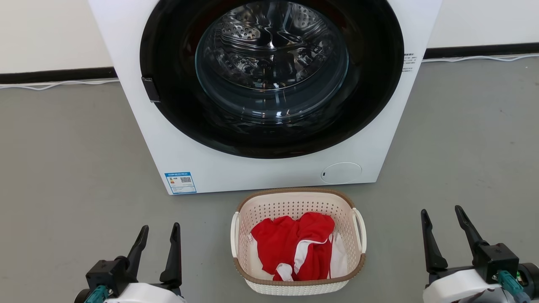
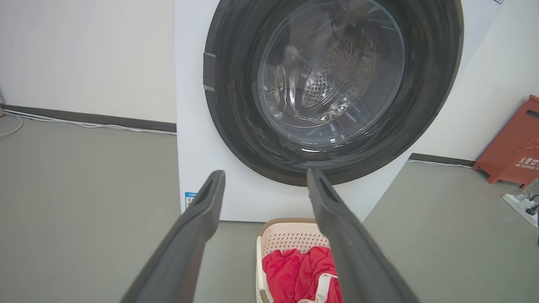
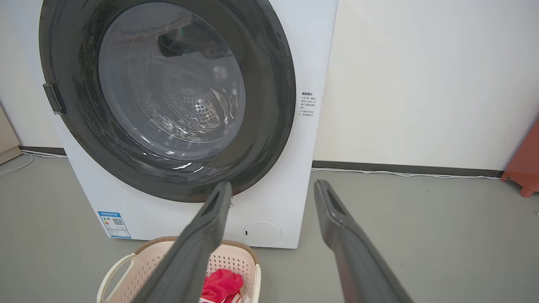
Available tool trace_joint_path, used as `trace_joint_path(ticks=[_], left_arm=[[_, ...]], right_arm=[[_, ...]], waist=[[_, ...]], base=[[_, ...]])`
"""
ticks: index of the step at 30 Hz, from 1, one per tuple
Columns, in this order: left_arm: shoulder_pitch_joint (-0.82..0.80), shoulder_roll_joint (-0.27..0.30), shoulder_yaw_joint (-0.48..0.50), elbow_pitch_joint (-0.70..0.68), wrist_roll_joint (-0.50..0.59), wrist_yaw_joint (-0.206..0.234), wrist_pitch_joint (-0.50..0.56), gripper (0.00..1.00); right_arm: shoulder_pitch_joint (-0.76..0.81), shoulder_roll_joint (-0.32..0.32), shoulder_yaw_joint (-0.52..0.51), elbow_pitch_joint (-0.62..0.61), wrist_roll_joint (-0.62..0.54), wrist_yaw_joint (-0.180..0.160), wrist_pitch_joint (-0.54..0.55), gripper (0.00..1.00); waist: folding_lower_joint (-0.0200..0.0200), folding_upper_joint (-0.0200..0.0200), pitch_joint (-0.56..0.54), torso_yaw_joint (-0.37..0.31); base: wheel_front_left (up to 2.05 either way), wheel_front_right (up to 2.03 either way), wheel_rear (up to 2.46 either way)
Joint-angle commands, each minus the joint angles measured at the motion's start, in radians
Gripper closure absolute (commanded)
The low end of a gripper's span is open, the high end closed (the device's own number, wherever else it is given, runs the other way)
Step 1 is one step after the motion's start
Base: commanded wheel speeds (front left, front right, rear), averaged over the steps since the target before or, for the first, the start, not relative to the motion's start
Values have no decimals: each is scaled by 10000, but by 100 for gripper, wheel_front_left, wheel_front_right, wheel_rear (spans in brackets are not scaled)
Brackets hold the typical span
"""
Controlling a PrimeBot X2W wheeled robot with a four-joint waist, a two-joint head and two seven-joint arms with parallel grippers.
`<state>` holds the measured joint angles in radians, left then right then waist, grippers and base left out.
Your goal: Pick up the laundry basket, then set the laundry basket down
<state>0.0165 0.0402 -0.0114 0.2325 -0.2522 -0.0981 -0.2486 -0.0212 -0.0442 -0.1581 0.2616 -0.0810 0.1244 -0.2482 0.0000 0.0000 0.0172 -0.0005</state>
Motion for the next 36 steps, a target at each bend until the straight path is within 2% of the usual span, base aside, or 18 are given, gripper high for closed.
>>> trace_joint_path(ticks=[1,24,36], left_arm=[[-145,100,290,-222,75,-11,-132,0],[-242,100,345,-30,135,-125,-132,0],[-1209,100,10,585,41,-55,-132,0]], right_arm=[[-228,-62,223,-226,-113,63,-136,0],[-287,-61,289,-154,113,63,-136,0],[-1141,-61,313,173,356,63,-136,0]], waist=[[0,0,2,-1],[0,0,73,24],[0,0,1232,180]], base=[[0,0,0],[0,0,0],[0,0,0]])
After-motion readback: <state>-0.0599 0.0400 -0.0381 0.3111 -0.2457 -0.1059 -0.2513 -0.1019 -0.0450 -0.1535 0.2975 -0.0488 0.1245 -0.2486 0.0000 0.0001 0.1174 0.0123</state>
